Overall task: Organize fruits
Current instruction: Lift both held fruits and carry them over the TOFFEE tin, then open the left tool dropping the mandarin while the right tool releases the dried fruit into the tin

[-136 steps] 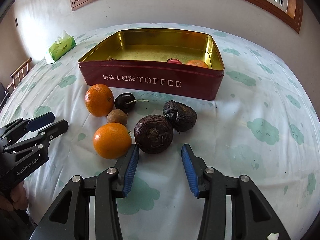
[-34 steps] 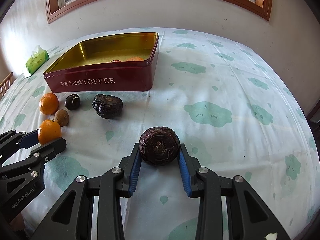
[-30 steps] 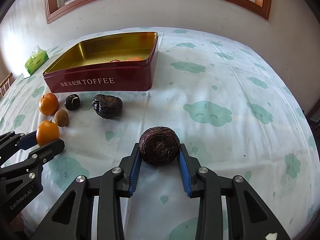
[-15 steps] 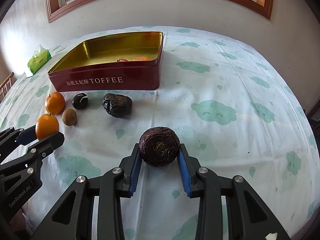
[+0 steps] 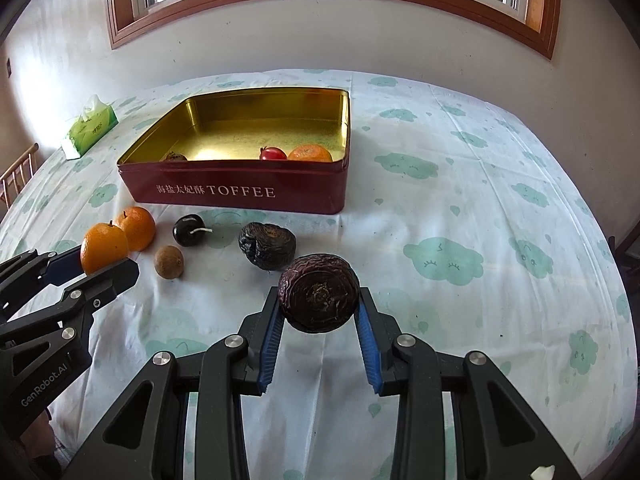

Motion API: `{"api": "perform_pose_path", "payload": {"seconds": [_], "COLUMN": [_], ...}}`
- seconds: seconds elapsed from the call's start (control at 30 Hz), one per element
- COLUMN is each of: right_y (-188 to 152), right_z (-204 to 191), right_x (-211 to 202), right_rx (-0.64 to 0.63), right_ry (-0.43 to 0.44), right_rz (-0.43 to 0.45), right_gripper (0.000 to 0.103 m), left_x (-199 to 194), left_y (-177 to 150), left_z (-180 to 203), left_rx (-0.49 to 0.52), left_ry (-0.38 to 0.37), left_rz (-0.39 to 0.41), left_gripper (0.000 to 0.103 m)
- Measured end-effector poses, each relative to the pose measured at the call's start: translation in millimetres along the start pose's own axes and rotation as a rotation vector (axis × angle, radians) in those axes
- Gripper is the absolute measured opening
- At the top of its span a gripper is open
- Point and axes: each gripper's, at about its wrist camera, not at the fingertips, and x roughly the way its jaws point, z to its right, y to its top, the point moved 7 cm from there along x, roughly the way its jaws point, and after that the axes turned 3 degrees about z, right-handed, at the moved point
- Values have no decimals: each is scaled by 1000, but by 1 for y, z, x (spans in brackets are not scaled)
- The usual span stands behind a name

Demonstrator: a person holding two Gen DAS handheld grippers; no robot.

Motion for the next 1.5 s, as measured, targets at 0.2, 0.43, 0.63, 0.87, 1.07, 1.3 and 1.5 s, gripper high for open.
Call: {"api": "perform_pose_path", "payload": {"seconds": [0.2, 0.43, 0.63, 0.87, 1.07, 1.3, 1.5], "right_y": [20, 43, 71, 97, 102, 100, 99], "right_z": [-6, -10, -16, -24, -31, -37, -38], "right_x": [-2, -2, 8, 30, 56, 74, 81], "right_rx": [-18, -23, -38, -53, -59, -60, -54], "right_ry": [11, 26, 38, 42, 48, 52, 55], "right_rz": [25, 51, 65, 63, 32, 4, -12], "right_gripper": [33, 33, 33, 33, 33, 33, 33], "left_x": [-1, 1, 13, 41, 65, 80, 85], "left_y": [17, 49, 78, 89, 87, 83, 79], "left_z": [-17, -39, -55, -68, -73, -79, -81], "left_rx": [-25, -45, -58, -71, -78, -75, -74], "left_ry": [13, 38, 48, 66, 77, 92, 97], "left_rz": [19, 64, 77, 44, 11, -19, -29], "left_gripper": [36, 36, 36, 36, 36, 36, 36]}}
